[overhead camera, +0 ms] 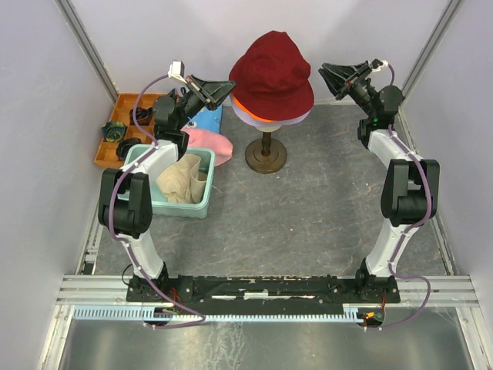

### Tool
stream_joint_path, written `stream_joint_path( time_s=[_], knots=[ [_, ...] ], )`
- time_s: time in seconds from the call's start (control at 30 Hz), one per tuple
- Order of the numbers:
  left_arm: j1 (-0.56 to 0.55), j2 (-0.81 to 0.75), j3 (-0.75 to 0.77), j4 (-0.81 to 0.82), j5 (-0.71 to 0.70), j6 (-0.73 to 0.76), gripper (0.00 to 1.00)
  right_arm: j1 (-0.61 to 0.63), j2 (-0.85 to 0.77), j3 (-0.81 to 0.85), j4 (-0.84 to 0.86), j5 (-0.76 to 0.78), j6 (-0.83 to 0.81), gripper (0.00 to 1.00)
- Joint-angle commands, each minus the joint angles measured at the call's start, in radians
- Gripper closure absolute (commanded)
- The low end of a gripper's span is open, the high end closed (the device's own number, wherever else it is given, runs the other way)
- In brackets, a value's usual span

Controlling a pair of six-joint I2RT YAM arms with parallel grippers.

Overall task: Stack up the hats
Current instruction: Stack the hat on the hat.

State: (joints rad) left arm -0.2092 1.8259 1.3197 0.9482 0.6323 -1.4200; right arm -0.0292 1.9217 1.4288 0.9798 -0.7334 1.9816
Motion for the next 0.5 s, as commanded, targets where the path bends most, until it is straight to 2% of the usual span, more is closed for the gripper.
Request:
stream_joint_path(
  time_s=[0.0, 0.07, 0.27, 0.47],
  knots=[
    [-0.013, 0.063, 0.002, -0.184, 0.084, 0.079, 0.97, -0.004, -0.038, 0.003, 0.11, -0.031, 0.03, 0.65],
    [-0.013, 0.067, -0.001, -0.193, 0.085, 0.084, 0.97, -0.009, -0.063, -0.021, 0.063, -0.046, -0.012, 0.62],
    [-0.018, 0.072, -0.049, -0.202, 0.086, 0.096, 0.97, -0.019, -0.083, -0.068, 0.059, -0.063, -0.025, 0.69],
    [-0.022, 0.061, -0.128, -0.201, 0.087, 0.118, 0.97, -0.029, -0.098, -0.059, -0.002, -0.086, -0.063, 0.7]
  ],
)
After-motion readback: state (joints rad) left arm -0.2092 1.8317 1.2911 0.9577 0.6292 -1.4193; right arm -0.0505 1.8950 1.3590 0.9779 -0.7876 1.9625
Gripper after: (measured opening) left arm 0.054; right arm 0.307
